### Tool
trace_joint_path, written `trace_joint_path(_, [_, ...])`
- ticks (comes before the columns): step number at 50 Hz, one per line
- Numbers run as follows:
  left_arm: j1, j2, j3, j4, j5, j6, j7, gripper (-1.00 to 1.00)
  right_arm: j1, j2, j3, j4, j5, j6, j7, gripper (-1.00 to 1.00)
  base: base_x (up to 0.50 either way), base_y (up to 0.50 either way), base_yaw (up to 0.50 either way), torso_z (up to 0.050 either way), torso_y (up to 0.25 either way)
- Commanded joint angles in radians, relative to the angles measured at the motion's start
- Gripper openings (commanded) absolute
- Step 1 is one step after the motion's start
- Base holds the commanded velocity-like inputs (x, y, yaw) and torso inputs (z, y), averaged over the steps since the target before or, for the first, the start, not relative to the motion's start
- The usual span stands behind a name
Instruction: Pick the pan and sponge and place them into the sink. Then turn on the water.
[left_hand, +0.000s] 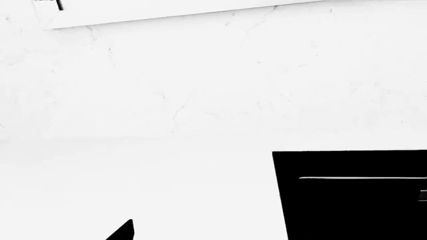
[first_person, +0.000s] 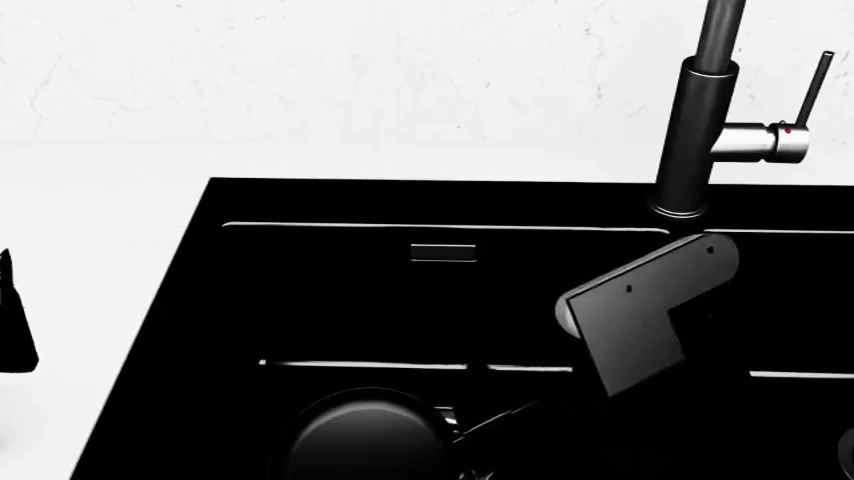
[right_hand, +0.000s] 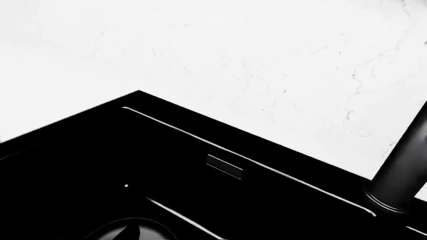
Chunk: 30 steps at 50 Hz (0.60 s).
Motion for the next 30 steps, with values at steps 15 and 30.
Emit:
trace_joint_path(15, [0.073,0.030,-0.170,0.132,-0.050,-0.169,-0.238,1.00,-0.026,0.013,0.026,-0.030,0.020,-0.007,0.038,1.00,0.00,0.00,0.00,0.000,0.000])
trace_joint_path(30, [0.035,0.048,-0.332,-0.016,-0.665,-0.430,-0.646,1.00,-0.018,0.002,0.017,-0.019,0.013,-0.014,0.027,1.00,0.00,0.00,0.00,0.000,0.000])
